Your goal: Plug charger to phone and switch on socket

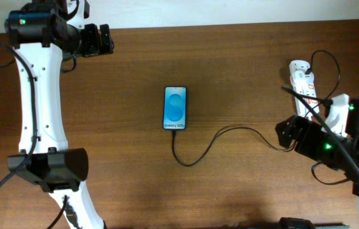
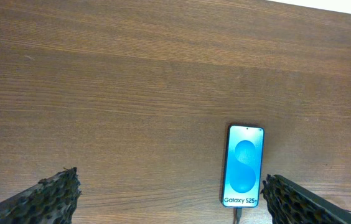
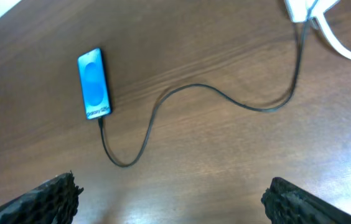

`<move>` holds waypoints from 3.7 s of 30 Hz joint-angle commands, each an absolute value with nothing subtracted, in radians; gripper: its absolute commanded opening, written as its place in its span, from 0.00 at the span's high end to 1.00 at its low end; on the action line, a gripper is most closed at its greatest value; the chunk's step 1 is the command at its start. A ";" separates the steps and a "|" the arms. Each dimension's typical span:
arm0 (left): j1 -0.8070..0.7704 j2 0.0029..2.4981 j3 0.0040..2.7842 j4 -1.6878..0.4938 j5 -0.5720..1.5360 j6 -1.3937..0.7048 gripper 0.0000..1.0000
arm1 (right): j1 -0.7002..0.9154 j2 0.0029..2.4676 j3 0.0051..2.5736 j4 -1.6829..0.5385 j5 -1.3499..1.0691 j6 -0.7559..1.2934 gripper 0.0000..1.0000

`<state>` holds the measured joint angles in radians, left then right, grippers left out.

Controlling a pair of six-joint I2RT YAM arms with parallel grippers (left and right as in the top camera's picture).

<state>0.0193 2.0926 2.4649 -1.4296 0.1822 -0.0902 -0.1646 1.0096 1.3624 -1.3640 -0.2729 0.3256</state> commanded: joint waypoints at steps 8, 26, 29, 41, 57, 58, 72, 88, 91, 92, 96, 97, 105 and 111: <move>0.022 2.100 2.465 -1.431 0.175 -0.085 0.01 | -0.506 1.247 1.549 -1.399 -0.413 0.081 0.02; 0.022 2.100 2.465 -1.431 0.175 -0.085 0.01 | -0.882 1.883 1.792 -1.012 -0.424 0.294 0.02; 0.022 2.100 2.465 -1.431 0.175 -0.085 0.01 | -0.823 1.968 1.792 -0.924 -0.450 0.294 0.02; 0.022 2.100 2.465 -1.431 0.175 -0.086 0.00 | -0.607 2.198 1.791 -0.801 -0.319 0.298 0.02; 0.022 2.100 2.465 -1.431 0.175 -0.086 0.01 | -0.547 2.285 1.776 -0.811 -0.245 0.286 0.02; 0.022 2.100 2.465 -1.431 0.175 -0.085 0.01 | -0.543 2.285 1.776 -0.812 -0.246 0.286 0.02; 0.022 2.100 2.465 -1.431 0.175 -0.086 0.01 | -0.495 2.324 1.776 -0.809 -0.171 0.240 0.02; 0.022 2.100 2.465 -1.431 0.175 -0.085 0.01 | -0.490 2.363 1.776 -0.852 -0.172 0.240 0.02; 0.022 2.100 2.465 -1.431 0.175 -0.086 0.00 | -0.490 2.363 1.776 -0.865 -0.172 0.240 0.02; 0.022 2.100 2.465 -1.431 0.175 -0.086 0.01 | -0.489 2.363 1.776 -0.872 -0.172 0.240 0.01; 0.022 2.100 2.465 -1.431 0.175 -0.086 0.01 | -0.480 2.363 1.776 -0.886 -0.175 0.240 0.02; 0.022 2.100 2.465 -1.431 0.175 -0.086 0.01 | -0.475 2.363 1.776 -0.890 -0.175 0.240 0.02; 0.022 2.100 2.465 -1.431 0.175 -0.085 0.01 | -0.436 2.363 1.776 -0.892 -0.175 0.240 0.02; 0.022 2.100 2.465 -1.431 0.175 -0.086 0.01 | -0.419 2.363 1.776 -0.883 -0.208 0.232 0.02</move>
